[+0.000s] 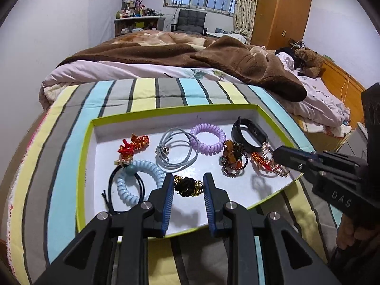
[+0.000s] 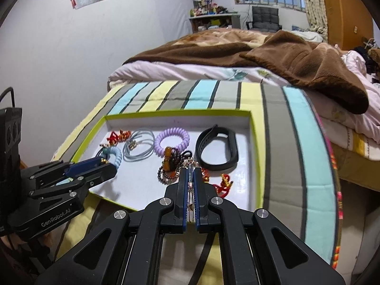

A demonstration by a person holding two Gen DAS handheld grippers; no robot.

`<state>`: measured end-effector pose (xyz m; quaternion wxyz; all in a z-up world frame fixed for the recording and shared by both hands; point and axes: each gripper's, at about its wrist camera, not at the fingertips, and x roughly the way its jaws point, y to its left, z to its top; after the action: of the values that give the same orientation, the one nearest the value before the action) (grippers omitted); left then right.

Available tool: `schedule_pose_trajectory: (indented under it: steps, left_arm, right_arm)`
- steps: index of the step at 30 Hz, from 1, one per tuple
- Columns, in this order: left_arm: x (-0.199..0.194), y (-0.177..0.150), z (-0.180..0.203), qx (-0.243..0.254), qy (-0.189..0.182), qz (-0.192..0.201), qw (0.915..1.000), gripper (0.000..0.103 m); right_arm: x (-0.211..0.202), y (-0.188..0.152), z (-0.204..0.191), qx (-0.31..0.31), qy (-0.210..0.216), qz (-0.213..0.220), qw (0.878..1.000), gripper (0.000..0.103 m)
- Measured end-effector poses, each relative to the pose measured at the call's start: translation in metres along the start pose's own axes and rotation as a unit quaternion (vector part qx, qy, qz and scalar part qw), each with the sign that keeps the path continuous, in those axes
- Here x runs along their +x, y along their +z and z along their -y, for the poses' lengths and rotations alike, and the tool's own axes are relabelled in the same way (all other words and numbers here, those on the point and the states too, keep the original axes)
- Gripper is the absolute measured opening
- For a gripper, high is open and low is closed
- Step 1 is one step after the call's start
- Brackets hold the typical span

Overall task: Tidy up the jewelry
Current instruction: 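Carry both clips over the green box, then lower both clips into the box and open both tools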

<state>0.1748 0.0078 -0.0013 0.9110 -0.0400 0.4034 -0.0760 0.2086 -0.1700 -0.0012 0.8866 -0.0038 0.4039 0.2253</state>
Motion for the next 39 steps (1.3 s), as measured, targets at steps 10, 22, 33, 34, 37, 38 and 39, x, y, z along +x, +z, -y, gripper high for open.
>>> schedule_pose_trajectory:
  steps: [10, 22, 33, 34, 37, 38, 39]
  left_arm:
    - [0.015, -0.002, -0.001, -0.003, 0.003, -0.018, 0.9998, 0.026]
    - [0.016, -0.004, -0.003, -0.015, -0.002, -0.019, 0.9997, 0.026]
    - [0.017, -0.005, -0.004, -0.016, 0.001, -0.023, 0.9996, 0.029]
    - [0.016, -0.004, -0.004, -0.017, 0.000, -0.022, 0.9996, 0.031]
    - [0.014, -0.004, -0.005, -0.018, 0.001, -0.021, 0.9996, 0.034]
    - [0.013, -0.004, -0.004, -0.018, 0.002, -0.020, 0.9996, 0.034]
    - [0.011, -0.004, -0.004, -0.019, 0.002, -0.019, 0.9996, 0.034]
  right_arm:
    - [0.014, -0.002, -0.001, -0.012, 0.006, -0.024, 1.000, 0.004]
    - [0.022, -0.002, -0.004, -0.027, -0.006, -0.036, 0.999, 0.004]
    - [0.024, -0.002, -0.004, -0.025, -0.009, -0.036, 0.999, 0.008]
    - [0.024, -0.002, -0.003, -0.023, -0.009, -0.035, 0.999, 0.010]
    - [0.022, -0.002, -0.001, -0.017, -0.008, -0.032, 0.999, 0.013]
    - [0.021, -0.002, -0.002, -0.016, -0.009, -0.031, 0.999, 0.013]
    - [0.020, -0.002, -0.001, -0.015, -0.010, -0.029, 0.999, 0.014]
